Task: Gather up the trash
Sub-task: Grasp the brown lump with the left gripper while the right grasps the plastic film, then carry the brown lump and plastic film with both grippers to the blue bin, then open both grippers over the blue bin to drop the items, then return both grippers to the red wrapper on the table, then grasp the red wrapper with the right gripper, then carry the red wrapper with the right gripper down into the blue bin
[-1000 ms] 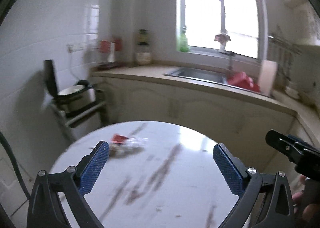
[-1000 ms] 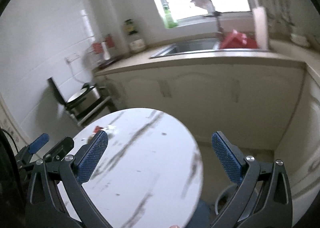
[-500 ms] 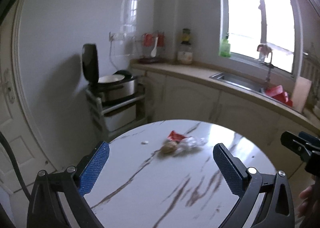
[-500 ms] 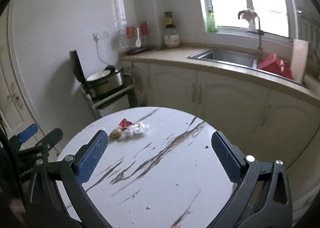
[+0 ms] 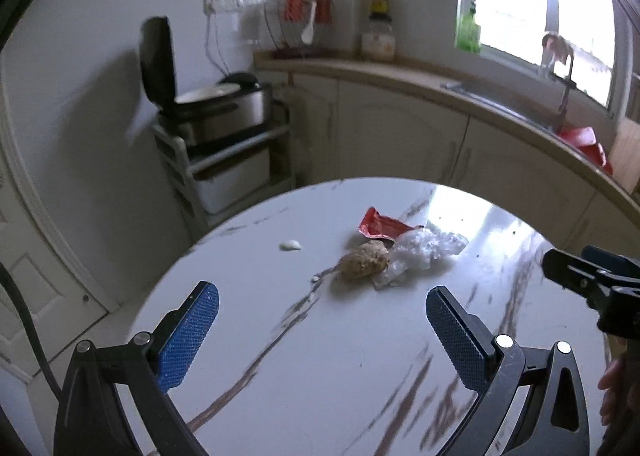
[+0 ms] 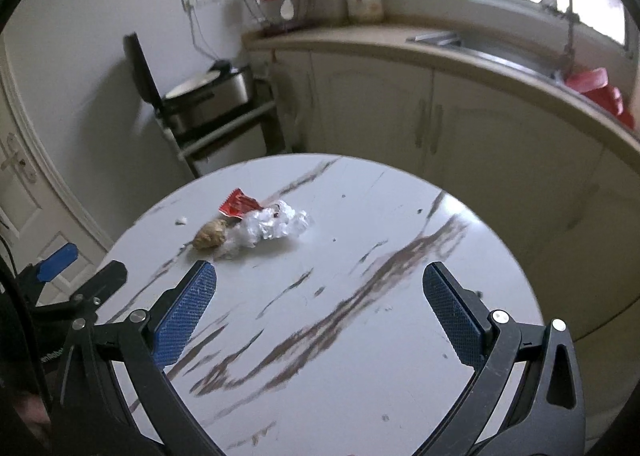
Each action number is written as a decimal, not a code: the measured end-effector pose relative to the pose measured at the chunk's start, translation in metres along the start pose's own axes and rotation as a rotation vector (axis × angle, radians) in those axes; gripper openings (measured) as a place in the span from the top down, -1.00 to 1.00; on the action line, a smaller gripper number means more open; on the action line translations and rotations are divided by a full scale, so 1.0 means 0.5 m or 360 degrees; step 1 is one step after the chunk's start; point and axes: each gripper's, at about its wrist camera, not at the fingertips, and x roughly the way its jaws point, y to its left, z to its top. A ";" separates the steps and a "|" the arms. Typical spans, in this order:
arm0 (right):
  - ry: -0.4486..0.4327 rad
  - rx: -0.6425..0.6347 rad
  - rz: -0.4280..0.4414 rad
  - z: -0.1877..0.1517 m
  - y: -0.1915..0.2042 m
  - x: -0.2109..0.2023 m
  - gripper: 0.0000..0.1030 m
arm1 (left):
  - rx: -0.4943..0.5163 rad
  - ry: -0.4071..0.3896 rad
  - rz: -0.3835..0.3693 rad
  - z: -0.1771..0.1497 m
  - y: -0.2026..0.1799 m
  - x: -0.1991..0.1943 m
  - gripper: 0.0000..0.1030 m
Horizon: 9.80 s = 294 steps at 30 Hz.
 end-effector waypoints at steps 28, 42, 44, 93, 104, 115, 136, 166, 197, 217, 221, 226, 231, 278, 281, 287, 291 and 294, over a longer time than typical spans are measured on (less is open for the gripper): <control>0.0310 -0.0205 0.0233 0.039 0.082 0.277 0.25 | 0.0189 0.0275 -0.0253 0.161 -0.004 0.383 0.29; 0.0284 -0.0082 0.0261 0.024 0.022 0.240 -0.15 | 0.0102 0.0296 -0.0280 0.155 0.042 0.414 0.32; 0.0278 -0.0068 0.0259 0.028 0.022 0.244 -0.23 | 0.0113 0.0291 -0.0289 0.161 0.039 0.425 0.34; -0.0295 0.0476 -0.0074 -0.312 -0.438 -0.380 0.62 | 0.0496 0.0067 -0.0904 -0.076 -0.444 -0.086 0.46; -0.0130 0.0776 -0.0296 -0.476 -0.667 -0.404 0.62 | 0.0774 0.0321 -0.1071 -0.158 -0.686 -0.010 0.45; 0.0259 0.1120 -0.0291 -0.640 -0.804 -0.200 0.62 | 0.0855 0.0820 -0.0922 -0.270 -0.833 0.209 0.45; 0.0430 0.1376 -0.0380 -0.746 -0.878 -0.108 -1.00 | 0.0890 0.1009 -0.0736 -0.311 -0.903 0.308 -0.45; -0.0370 0.0902 -0.0235 -0.340 -0.572 -0.436 -1.00 | 0.0453 -0.0055 -0.0626 -0.129 -0.299 -0.186 -0.98; 0.0048 -0.0355 0.0104 0.009 0.129 0.072 -1.00 | -0.0182 -0.0060 0.0074 -0.009 0.165 -0.184 -0.99; 0.0252 -0.0577 0.0173 0.078 0.179 0.346 -0.31 | -0.0231 0.0148 0.0071 0.121 0.192 0.149 -0.99; 0.0242 -0.0541 0.0192 0.080 0.170 0.332 0.70 | -0.0223 0.0145 0.0060 0.119 0.176 0.141 -0.99; 0.0261 -0.0412 0.0310 0.067 0.132 0.305 0.78 | -0.0185 0.0111 0.0043 0.111 0.148 0.110 -0.99; 0.0180 -0.0273 0.0362 0.025 0.079 0.211 0.78 | -0.0121 0.0086 -0.0019 0.087 0.091 0.069 -0.98; -0.0027 0.1007 -0.0139 -0.732 -0.842 -0.206 0.78 | 0.0693 0.0740 -0.0379 -0.656 -0.736 0.334 -0.77; 0.0061 0.1036 -0.0112 -0.764 -0.856 -0.140 0.78 | 0.0558 0.0941 -0.0327 -0.695 -0.738 0.416 -0.62; 0.0265 0.1062 -0.0079 -0.832 -0.878 0.009 0.78 | 0.0475 0.1134 -0.0182 -0.746 -0.738 0.535 -0.50; 0.0398 0.1100 -0.0026 -0.893 -0.878 0.101 0.78 | 0.0553 0.1112 -0.0144 -0.778 -0.764 0.572 -0.44; 0.0474 0.1111 -0.0008 -0.923 -0.876 0.152 0.78 | 0.0535 0.1254 -0.0105 -0.828 -0.777 0.622 -0.20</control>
